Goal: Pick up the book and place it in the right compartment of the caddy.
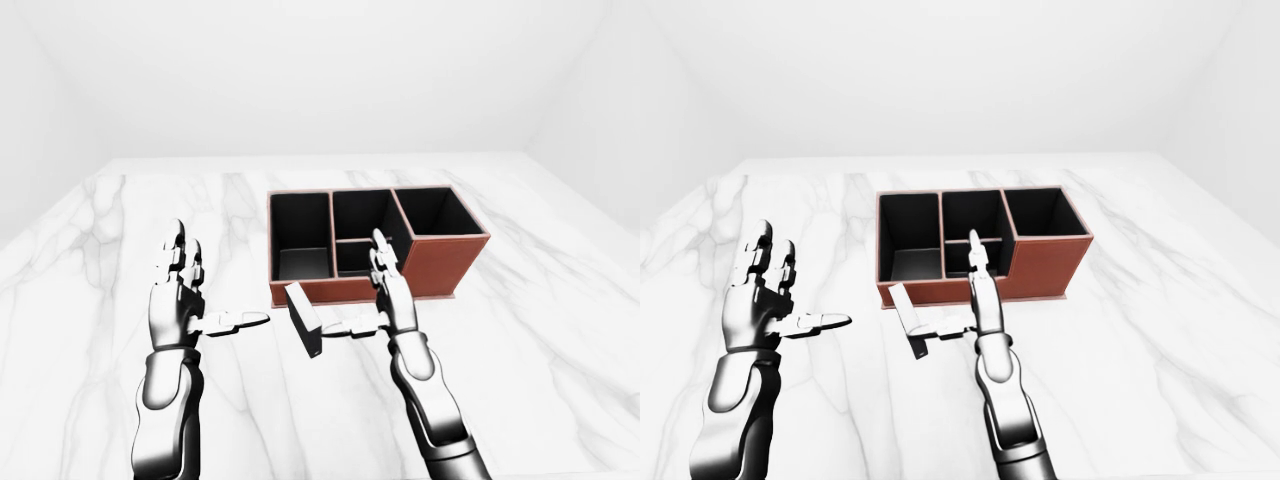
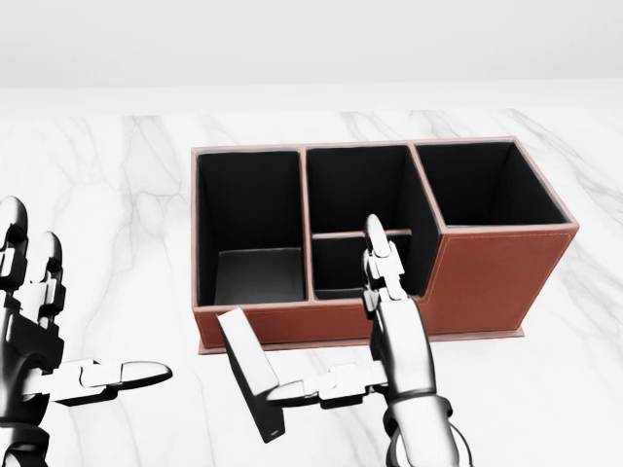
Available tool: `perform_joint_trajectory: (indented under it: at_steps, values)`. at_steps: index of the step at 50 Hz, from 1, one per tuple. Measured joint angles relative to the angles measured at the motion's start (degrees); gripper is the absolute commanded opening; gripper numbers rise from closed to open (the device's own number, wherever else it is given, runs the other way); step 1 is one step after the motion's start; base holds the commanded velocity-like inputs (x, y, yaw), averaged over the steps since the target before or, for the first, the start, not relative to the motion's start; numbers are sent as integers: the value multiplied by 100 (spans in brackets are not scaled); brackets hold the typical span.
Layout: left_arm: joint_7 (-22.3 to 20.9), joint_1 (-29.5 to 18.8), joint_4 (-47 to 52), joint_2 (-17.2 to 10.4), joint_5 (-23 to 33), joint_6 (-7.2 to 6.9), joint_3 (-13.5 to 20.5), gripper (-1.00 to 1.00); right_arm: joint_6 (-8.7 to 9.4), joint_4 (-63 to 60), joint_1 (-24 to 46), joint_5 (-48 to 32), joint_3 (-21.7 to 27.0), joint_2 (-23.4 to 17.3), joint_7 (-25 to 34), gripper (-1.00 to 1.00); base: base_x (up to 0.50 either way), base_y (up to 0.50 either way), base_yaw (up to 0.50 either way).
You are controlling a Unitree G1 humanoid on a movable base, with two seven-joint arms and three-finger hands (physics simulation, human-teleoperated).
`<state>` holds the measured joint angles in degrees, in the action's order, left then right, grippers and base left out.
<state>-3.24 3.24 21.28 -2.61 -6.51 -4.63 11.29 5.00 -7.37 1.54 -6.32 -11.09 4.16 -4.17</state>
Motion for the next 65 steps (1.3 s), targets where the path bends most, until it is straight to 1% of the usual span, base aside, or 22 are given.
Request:
perform_joint_trajectory:
  at_steps: [16,30,48,57,65]
  values:
    - [-3,2,-41,5,14,30,-17,100,0,298,6,27,-23,31,44,100,0,0,0]
    - [4,4,19,6,16,-16,-20,100,0,438,-86,4,-114,39,82,100,0,0,0]
    - [-3,9,-28,9,23,41,-29,100,0,736,-119,56,-146,57,148,100,0,0,0]
    - [-4,6,-27,10,23,38,-34,100,0,915,-80,52,-145,73,167,100,0,0,0]
    - [-6,-2,-74,10,25,65,-43,100,0,1072,-29,17,-144,93,189,100,0,0,0]
